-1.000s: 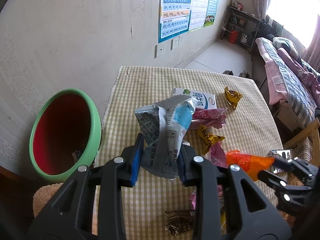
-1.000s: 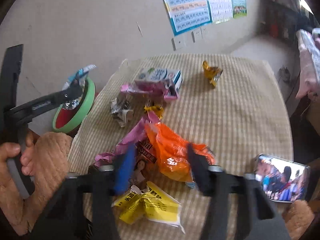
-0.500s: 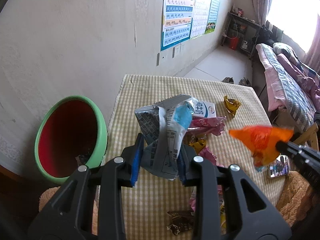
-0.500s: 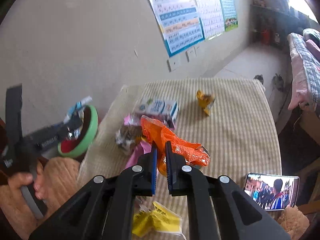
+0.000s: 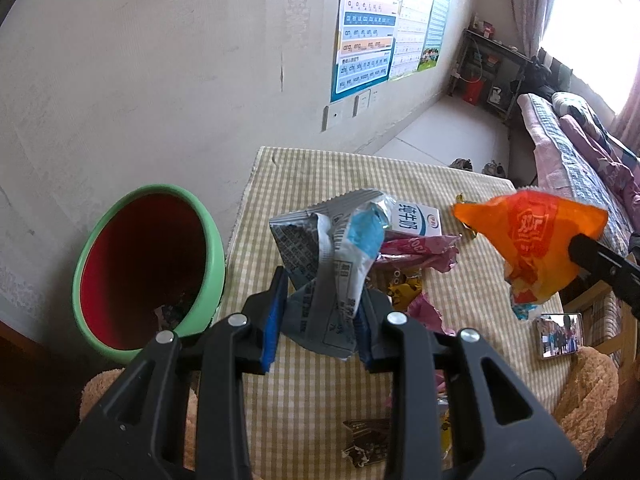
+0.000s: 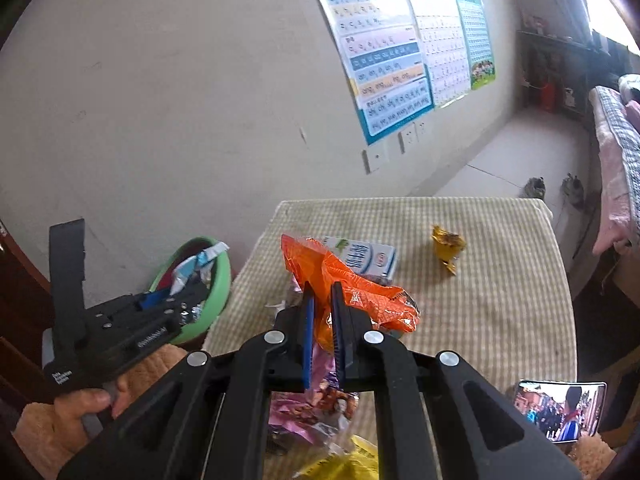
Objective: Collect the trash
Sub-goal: 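Carry the silver-blue wrapper and orange bag over the red bin with both tools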
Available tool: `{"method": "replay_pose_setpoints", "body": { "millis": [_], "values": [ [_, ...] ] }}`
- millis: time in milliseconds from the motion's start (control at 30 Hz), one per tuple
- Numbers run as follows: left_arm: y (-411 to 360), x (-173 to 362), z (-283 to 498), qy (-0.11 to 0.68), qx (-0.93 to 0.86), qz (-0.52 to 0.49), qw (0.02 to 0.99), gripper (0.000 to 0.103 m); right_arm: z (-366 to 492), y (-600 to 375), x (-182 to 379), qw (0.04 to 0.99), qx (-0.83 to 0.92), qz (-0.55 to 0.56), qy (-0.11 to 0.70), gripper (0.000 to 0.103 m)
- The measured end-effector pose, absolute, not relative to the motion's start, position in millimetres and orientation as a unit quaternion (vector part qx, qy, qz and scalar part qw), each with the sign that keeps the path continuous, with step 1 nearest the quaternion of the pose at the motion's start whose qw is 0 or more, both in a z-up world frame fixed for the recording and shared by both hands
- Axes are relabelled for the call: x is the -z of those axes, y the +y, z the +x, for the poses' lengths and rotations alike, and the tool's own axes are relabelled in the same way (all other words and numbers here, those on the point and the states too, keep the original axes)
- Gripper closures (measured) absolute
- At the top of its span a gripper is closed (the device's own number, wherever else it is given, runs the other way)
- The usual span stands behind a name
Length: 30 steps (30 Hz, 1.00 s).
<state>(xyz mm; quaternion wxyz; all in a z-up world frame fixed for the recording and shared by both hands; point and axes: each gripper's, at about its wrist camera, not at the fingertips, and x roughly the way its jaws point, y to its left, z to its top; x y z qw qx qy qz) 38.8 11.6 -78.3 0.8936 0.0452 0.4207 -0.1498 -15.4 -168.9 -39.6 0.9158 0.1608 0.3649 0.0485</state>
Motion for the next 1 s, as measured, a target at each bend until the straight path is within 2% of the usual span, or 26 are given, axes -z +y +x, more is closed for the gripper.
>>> {"method": "replay_pose_setpoints", "body": {
  "millis": [500, 1000],
  "values": [
    [37.4, 75.0, 42.1, 0.411, 0.123, 0.036, 0.902, 0.074, 4.0, -141.8, 36.9, 0.912, -0.078, 0.155, 0.372, 0.095],
    [131.1, 79.4, 59.6, 0.416, 0.033, 0.009, 0.909, 0.074, 55.0, -69.5, 43.0, 0.891, -0.149, 0.143, 0.404, 0.095]
  ]
}}
